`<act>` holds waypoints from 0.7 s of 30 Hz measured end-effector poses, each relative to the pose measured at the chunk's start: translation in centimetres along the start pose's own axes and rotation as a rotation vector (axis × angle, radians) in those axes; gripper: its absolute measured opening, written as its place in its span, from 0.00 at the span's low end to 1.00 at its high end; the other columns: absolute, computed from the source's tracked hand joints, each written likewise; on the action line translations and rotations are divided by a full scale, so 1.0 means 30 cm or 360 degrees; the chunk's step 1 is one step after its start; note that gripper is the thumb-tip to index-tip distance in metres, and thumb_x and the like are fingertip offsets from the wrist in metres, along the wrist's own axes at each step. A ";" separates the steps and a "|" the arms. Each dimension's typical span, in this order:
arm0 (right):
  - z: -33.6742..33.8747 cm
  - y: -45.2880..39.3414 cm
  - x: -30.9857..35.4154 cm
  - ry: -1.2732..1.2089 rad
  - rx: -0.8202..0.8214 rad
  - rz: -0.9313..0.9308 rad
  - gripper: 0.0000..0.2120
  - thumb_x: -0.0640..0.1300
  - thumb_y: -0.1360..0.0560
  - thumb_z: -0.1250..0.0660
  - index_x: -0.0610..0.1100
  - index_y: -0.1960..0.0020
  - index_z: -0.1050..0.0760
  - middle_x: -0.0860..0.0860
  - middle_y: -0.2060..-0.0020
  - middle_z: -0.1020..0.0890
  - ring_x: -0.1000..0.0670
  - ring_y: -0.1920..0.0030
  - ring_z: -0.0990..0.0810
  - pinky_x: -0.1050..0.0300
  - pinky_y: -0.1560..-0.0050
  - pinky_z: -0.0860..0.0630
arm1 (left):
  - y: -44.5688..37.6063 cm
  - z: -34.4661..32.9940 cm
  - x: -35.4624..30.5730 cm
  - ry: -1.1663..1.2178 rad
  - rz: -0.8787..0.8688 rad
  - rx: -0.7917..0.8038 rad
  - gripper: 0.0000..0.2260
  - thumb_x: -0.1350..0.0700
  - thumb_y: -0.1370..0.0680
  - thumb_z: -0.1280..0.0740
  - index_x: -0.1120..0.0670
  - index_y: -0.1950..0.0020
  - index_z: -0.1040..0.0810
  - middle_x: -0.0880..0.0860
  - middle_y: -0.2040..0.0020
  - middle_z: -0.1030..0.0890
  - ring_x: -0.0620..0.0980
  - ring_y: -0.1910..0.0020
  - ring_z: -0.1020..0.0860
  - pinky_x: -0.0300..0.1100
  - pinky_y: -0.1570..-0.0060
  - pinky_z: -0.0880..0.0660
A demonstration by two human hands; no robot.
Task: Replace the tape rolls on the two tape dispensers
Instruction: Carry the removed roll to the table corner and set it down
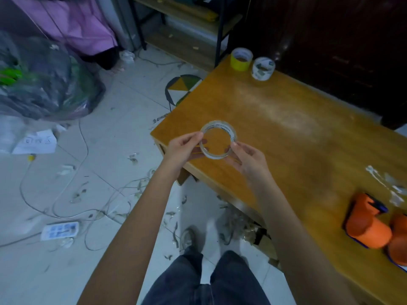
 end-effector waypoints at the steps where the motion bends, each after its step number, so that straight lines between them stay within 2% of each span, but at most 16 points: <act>1: -0.037 -0.018 0.010 0.0022 0.0007 0.0001 0.21 0.43 0.26 0.32 0.36 0.36 0.29 0.43 0.45 0.19 0.51 0.50 0.18 0.56 0.47 0.20 | -0.027 0.028 -0.017 -0.0009 0.0003 0.0009 0.14 0.52 0.23 0.34 0.57 0.40 0.22 0.56 0.48 0.17 0.54 0.52 0.17 0.41 0.56 0.19; 5: -0.135 -0.105 0.048 0.0050 -0.0003 0.0022 0.22 0.44 0.25 0.33 0.35 0.36 0.29 0.42 0.44 0.19 0.48 0.47 0.18 0.50 0.40 0.23 | -0.150 0.099 -0.069 -0.0036 0.0017 0.0042 0.16 0.51 0.23 0.34 0.58 0.39 0.22 0.56 0.49 0.16 0.54 0.52 0.16 0.43 0.53 0.19; 10: -0.203 -0.258 0.116 0.0039 -0.0040 0.0035 0.19 0.46 0.26 0.32 0.36 0.39 0.26 0.45 0.51 0.18 0.51 0.53 0.17 0.58 0.47 0.21 | -0.328 0.120 -0.133 -0.0068 0.0021 0.0088 0.15 0.52 0.23 0.34 0.57 0.39 0.22 0.55 0.49 0.17 0.52 0.52 0.16 0.40 0.56 0.19; 13: -0.233 -0.379 0.165 -0.0001 -0.0090 0.0027 0.16 0.45 0.26 0.32 0.37 0.42 0.24 0.45 0.52 0.18 0.50 0.53 0.18 0.55 0.46 0.21 | -0.462 0.119 -0.185 -0.0111 -0.0002 0.0114 0.14 0.52 0.22 0.34 0.57 0.40 0.22 0.54 0.49 0.17 0.51 0.53 0.17 0.36 0.60 0.20; 17: -0.267 -0.538 0.241 -0.0116 -0.0126 0.0005 0.17 0.43 0.25 0.32 0.34 0.40 0.25 0.45 0.54 0.18 0.50 0.54 0.18 0.53 0.45 0.21 | -0.639 0.092 -0.269 -0.0208 -0.0005 0.0169 0.12 0.52 0.22 0.35 0.55 0.42 0.21 0.50 0.53 0.17 0.46 0.56 0.17 0.33 0.63 0.21; 21: -0.281 -0.668 0.310 -0.0241 -0.0211 -0.0013 0.19 0.41 0.25 0.32 0.32 0.38 0.28 0.40 0.47 0.19 0.46 0.47 0.18 0.51 0.43 0.22 | -0.808 0.050 -0.352 -0.0293 0.0031 0.0281 0.13 0.51 0.22 0.35 0.54 0.41 0.22 0.53 0.50 0.17 0.48 0.55 0.17 0.35 0.62 0.21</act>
Point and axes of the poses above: each hand's wrist, its own y-axis away from the middle knuckle, its own z-axis out of the back of the hand, x = y × z, the point moved 8 cm from there along -y, towards the middle knuckle
